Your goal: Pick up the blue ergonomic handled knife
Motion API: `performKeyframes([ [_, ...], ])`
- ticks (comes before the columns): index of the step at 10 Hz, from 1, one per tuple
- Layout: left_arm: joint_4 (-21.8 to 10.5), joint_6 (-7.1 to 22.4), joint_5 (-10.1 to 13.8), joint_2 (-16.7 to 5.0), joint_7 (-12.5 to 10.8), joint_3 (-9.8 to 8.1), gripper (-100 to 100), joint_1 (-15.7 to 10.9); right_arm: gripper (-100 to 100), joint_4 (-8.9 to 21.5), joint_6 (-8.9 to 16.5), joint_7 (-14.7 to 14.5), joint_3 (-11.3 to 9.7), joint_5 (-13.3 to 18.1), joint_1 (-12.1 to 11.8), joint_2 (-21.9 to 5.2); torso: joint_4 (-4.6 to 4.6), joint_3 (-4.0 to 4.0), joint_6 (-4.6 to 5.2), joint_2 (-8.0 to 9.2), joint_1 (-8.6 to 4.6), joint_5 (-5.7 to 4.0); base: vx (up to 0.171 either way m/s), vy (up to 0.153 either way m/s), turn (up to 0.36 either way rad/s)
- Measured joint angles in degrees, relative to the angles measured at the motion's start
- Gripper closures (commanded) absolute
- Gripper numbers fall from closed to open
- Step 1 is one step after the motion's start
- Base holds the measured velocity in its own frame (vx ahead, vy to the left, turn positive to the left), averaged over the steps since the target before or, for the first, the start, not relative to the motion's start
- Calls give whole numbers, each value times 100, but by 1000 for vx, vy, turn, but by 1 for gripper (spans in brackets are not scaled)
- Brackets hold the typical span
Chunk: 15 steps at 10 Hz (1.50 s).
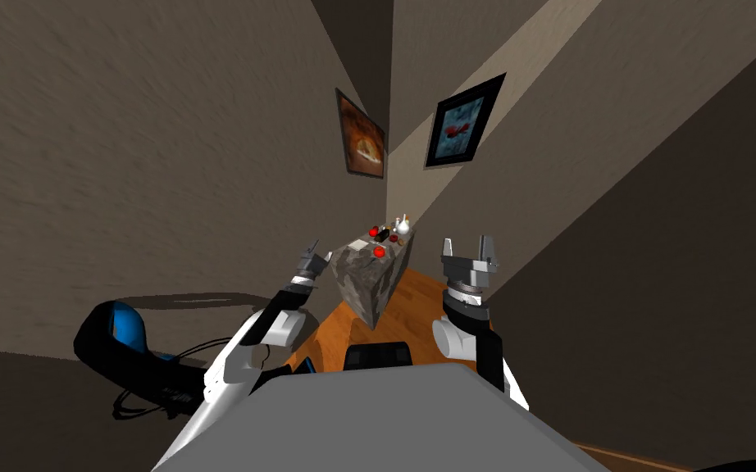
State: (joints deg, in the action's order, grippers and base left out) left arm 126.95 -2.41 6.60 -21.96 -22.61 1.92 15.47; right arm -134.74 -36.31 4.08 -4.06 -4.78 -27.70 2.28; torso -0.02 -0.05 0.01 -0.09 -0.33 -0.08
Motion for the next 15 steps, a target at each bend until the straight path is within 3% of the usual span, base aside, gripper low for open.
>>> performKeyframes([
  [6, -189, 899, 552, -519, -425, 24, -100, -373, 0, 0, 0, 0, 0, 0, 0, 0, -2, -7, 0, -12, -4, 0, 24, -105, 62],
  [15, -409, 2294, 1340, -1104, -930, -85, -100, -610, 0, 0, 0, 0, 0, 0, 0, 0, -4, -9, 0, -15, 3, 0, 37, -104, 32],
])
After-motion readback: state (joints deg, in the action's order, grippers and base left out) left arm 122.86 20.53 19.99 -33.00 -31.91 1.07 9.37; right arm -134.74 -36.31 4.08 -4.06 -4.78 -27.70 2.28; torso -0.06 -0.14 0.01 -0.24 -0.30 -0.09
